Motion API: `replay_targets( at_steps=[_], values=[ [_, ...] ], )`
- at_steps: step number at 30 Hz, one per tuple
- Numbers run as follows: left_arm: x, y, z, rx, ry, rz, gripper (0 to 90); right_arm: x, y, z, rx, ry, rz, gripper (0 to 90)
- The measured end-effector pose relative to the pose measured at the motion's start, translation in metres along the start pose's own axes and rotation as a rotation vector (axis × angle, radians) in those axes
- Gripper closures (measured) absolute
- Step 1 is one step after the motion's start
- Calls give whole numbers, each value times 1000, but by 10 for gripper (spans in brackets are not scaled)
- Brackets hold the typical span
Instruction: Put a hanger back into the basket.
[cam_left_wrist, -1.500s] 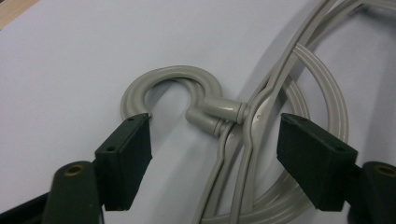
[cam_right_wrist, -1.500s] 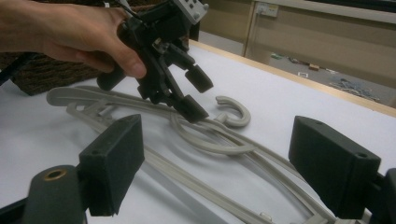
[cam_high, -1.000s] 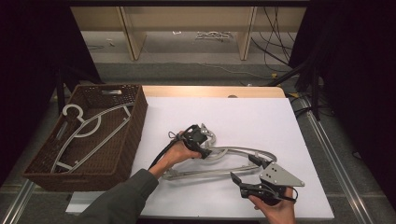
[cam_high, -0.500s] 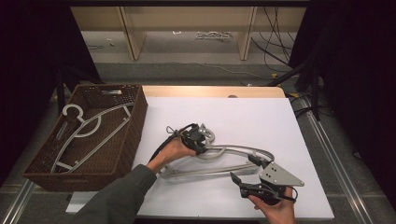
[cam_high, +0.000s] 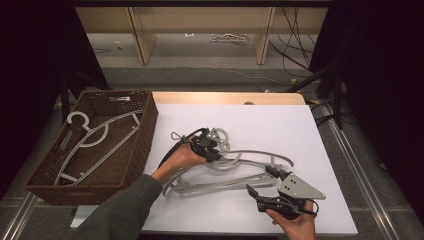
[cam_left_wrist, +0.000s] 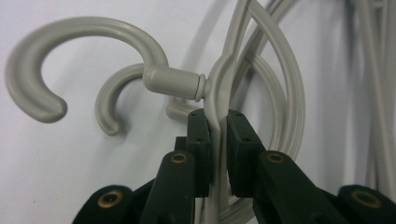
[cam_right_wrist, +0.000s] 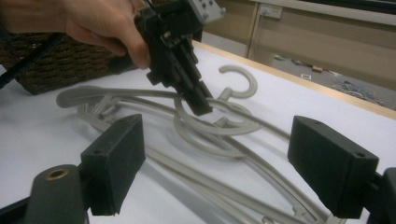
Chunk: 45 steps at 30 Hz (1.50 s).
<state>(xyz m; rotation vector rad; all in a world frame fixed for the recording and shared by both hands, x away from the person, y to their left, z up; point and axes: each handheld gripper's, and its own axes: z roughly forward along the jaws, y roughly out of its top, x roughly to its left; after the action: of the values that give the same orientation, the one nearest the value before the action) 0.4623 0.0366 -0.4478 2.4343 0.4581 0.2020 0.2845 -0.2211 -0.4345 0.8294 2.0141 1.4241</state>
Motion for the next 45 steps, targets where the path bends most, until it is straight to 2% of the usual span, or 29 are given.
replay_targets(
  at_steps=[1, 2, 3, 5, 7, 8, 9, 11, 12, 13, 14, 15, 16, 19, 21, 23, 26, 29, 30, 32, 33, 37, 41, 43, 45],
  values=[
    [0, 0, -3, -8, -2, -4, 811, 0, 0, 0, 5, 5, 11, 198],
    [0, 1, -4, -37, -1, -21, 812, -1, 0, 0, -4, -10, -7, 198],
    [0, 1, -8, -29, -2, -10, 813, -1, 1, 0, -8, -11, -8, 198],
    [0, 2, -13, -59, -6, -27, 814, 0, 0, 0, 5, 6, 10, 199],
    [1, 3, -18, -62, 1, -23, 815, -1, 0, 0, 4, -2, -5, 198],
    [2, 4, -22, -66, 4, -10, 816, 0, 0, 0, 0, -1, 0, 199],
    [1, 5, -23, -74, 4, -25, 816, 0, 0, 0, -5, -4, -6, 198],
    [-1, 7, -28, -93, 14, -28, 817, 1, 0, 0, 7, 9, 14, 198],
    [-2, 8, -31, -101, 22, -27, 817, 0, 0, 0, 4, -1, -3, 198],
    [-3, 9, -33, -114, 26, -31, 816, 1, 0, 0, 7, 6, 12, 198],
    [-4, 10, -36, -118, 29, -32, 816, 0, 0, 0, -4, -4, -5, 198],
    [-7, 11, -37, -149, 44, -45, 817, -1, 0, 0, -5, -4, -6, 198],
    [-9, 12, -39, -159, 49, -48, 817, -1, 0, 0, -3, -1, -4, 199],
    [-14, 16, -46, -171, 61, -36, 817, 0, 0, 0, 6, -1, 8, 199],
    [-14, 18, -52, -176, 77, -28, 817, -1, 0, 0, 0, -1, -4, 198],
    [-14, 21, -57, -196, 79, -44, 816, 0, 0, 0, 6, -1, -5, 198],
    [-15, 25, -68, -216, 83, -33, 816, 0, 1, 0, 0, 2, -4, 198],
    [-16, 30, -81, -250, 89, -41, 816, -1, 0, 0, 5, -1, -2, 198],
    [-14, 32, -85, -266, 101, -11, 816, 0, 0, 0, 1, 2, -4, 198],
    [-16, 34, -93, -271, 105, -32, 816, -1, 1, 0, -1, 2, -6, 198],
    [-14, 35, -96, -277, 111, -10, 816, 0, 0, 1, 3, -1, -7, 198],
    [-16, 40, -109, -263, 124, -17, 816, 1, 1, 1, 14, 7, 8, 198],
    [-15, 43, -121, -268, 130, -10, 815, 0, 0, 1, 6, 3, -10, 198],
    [-14, 44, -129, -273, 146, -3, 816, 1, 1, 1, 13, 7, 6, 198],
    [-12, 43, -135, -267, 159, -1, 815, 0, 0, 2, 0, 3, -11, 198]
  ],
)
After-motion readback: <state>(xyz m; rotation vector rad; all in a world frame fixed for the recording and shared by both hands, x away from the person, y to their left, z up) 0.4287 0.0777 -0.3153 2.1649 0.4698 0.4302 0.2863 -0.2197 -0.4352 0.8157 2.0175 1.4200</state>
